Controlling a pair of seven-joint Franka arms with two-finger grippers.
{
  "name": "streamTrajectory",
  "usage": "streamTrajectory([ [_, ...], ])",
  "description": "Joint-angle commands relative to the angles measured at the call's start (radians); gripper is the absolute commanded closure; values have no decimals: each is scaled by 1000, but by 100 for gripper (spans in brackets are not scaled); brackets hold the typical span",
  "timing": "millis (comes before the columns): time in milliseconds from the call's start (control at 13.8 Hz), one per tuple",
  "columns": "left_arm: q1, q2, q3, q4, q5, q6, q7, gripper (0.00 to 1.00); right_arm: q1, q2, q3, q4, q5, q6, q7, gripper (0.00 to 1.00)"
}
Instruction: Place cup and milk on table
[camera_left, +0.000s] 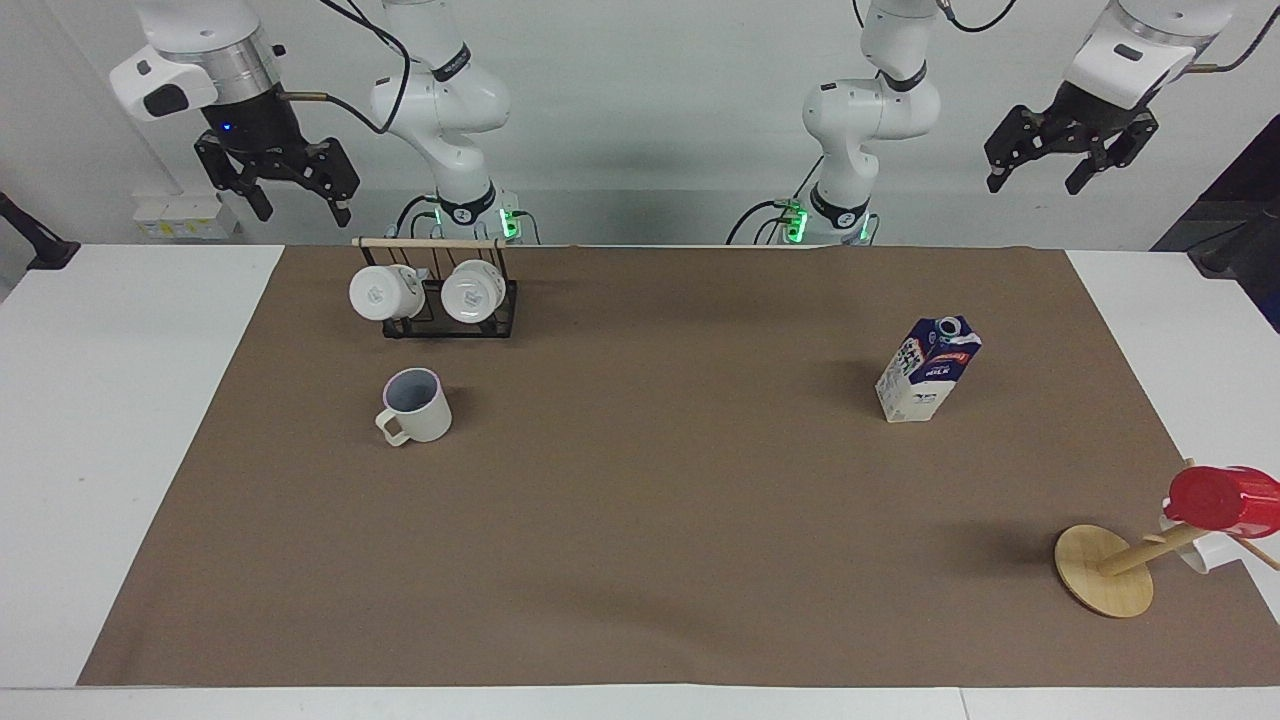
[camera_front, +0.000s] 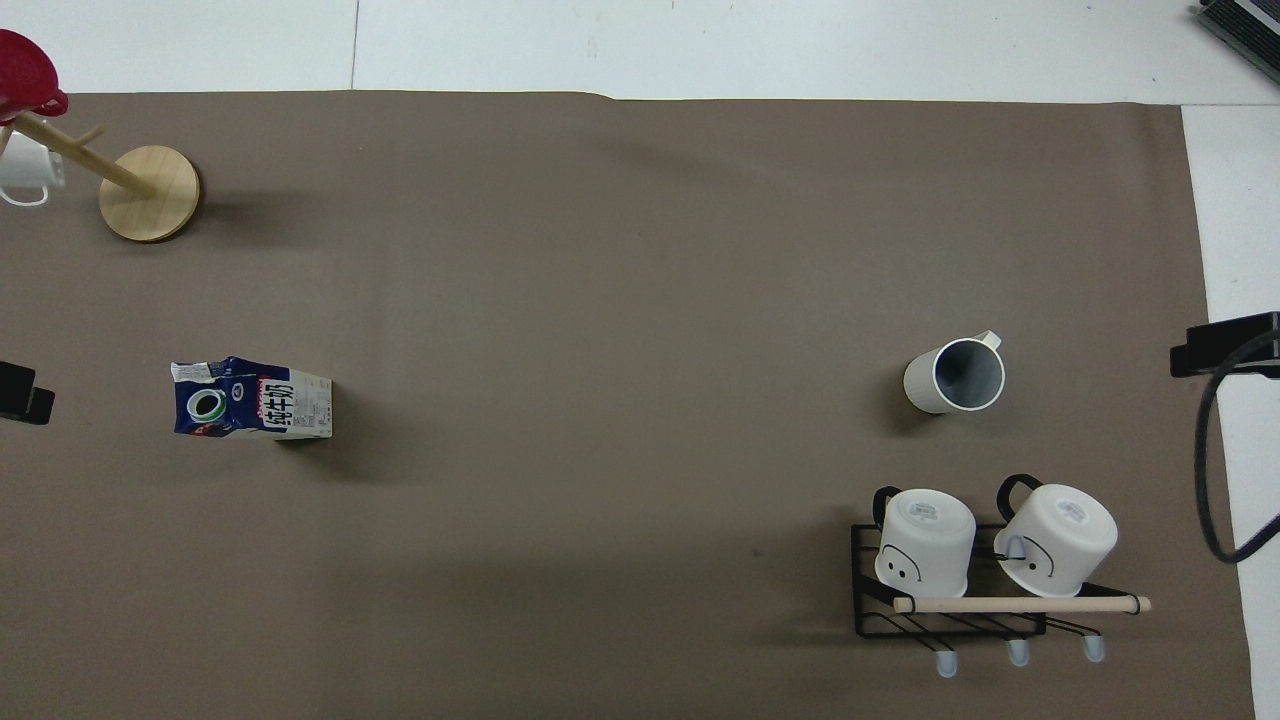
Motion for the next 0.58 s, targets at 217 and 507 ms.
streamTrajectory([
  [217,20,-11,-10,-2,-13,-10,-2,0,-3,-27,1,-31,8,1,-8,0],
  [507,20,-11,-10,-2,-13,-11,-2,0,-6,-25,1,-36,8,33,-8,0],
])
